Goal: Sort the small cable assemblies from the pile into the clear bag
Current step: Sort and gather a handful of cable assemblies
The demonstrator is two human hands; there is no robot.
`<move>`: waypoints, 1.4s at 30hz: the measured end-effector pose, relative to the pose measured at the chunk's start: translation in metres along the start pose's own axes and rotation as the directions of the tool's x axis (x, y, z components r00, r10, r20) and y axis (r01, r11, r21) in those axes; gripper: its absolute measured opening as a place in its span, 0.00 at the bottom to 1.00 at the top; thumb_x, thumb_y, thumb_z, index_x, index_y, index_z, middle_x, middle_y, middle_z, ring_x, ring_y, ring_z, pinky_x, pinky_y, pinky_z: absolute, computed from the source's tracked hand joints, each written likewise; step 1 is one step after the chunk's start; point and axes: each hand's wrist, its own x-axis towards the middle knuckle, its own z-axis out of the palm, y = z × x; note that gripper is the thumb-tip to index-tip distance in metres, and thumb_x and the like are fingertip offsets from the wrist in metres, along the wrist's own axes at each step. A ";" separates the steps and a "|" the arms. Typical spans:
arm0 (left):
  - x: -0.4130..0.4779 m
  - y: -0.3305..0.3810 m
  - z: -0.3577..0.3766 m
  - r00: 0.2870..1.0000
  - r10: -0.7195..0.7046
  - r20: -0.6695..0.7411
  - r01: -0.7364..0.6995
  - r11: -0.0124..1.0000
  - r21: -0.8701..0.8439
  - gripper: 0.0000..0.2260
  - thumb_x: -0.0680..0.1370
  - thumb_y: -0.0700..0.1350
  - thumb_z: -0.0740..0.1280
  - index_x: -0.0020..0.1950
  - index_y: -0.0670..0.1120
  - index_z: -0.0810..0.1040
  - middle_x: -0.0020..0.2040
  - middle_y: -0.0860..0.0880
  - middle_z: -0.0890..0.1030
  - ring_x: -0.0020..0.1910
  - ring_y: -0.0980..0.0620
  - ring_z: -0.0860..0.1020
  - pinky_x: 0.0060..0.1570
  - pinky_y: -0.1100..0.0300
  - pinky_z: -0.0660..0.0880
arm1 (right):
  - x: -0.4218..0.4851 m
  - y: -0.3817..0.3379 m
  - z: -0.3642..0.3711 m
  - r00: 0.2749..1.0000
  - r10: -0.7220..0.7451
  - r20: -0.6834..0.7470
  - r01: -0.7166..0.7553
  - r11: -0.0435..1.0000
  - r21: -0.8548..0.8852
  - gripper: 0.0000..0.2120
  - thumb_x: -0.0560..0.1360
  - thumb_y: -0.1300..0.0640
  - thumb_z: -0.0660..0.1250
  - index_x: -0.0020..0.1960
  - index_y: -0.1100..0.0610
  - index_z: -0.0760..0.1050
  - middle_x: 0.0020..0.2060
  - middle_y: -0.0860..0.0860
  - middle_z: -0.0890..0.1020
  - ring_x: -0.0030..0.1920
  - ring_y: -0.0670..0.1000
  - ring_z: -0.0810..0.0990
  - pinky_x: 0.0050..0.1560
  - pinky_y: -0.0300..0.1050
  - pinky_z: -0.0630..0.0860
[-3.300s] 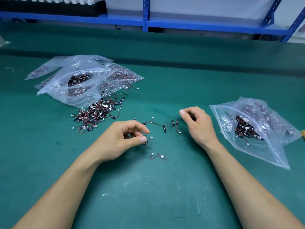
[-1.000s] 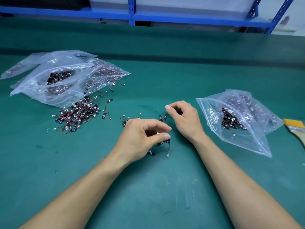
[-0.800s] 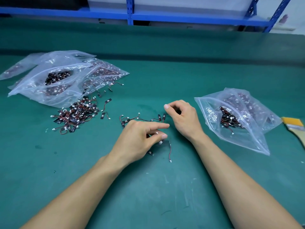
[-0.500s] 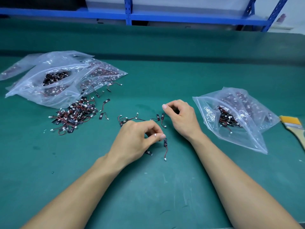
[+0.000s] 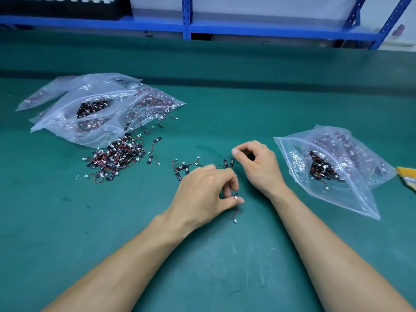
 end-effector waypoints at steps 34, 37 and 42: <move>0.005 -0.093 -0.049 0.764 -0.617 -0.190 0.624 0.781 -0.028 0.11 0.69 0.48 0.73 0.50 0.56 0.79 0.31 0.61 0.82 0.41 0.55 0.81 0.50 0.53 0.78 | -0.001 0.003 0.001 1.000 -0.017 -0.014 0.017 1.000 0.003 0.08 0.76 0.52 0.71 0.39 0.42 0.79 0.41 0.40 0.82 0.48 0.42 0.76 0.45 0.26 0.67; 0.006 -0.092 -0.049 0.759 -0.615 -0.211 0.614 0.785 -0.080 0.14 0.68 0.46 0.72 0.52 0.55 0.78 0.30 0.62 0.81 0.39 0.58 0.80 0.49 0.56 0.76 | -0.001 0.003 0.001 1.000 -0.019 -0.013 0.019 1.000 0.004 0.09 0.76 0.53 0.71 0.39 0.42 0.79 0.41 0.40 0.82 0.49 0.43 0.77 0.46 0.26 0.67; 0.005 -0.093 -0.052 0.770 -0.571 -0.286 0.540 0.821 -0.184 0.17 0.68 0.44 0.73 0.55 0.53 0.76 0.31 0.62 0.82 0.31 0.62 0.76 0.44 0.61 0.74 | -0.001 0.003 0.001 1.000 -0.007 -0.009 0.008 1.000 0.018 0.08 0.77 0.53 0.71 0.40 0.43 0.79 0.41 0.40 0.82 0.48 0.43 0.77 0.45 0.26 0.67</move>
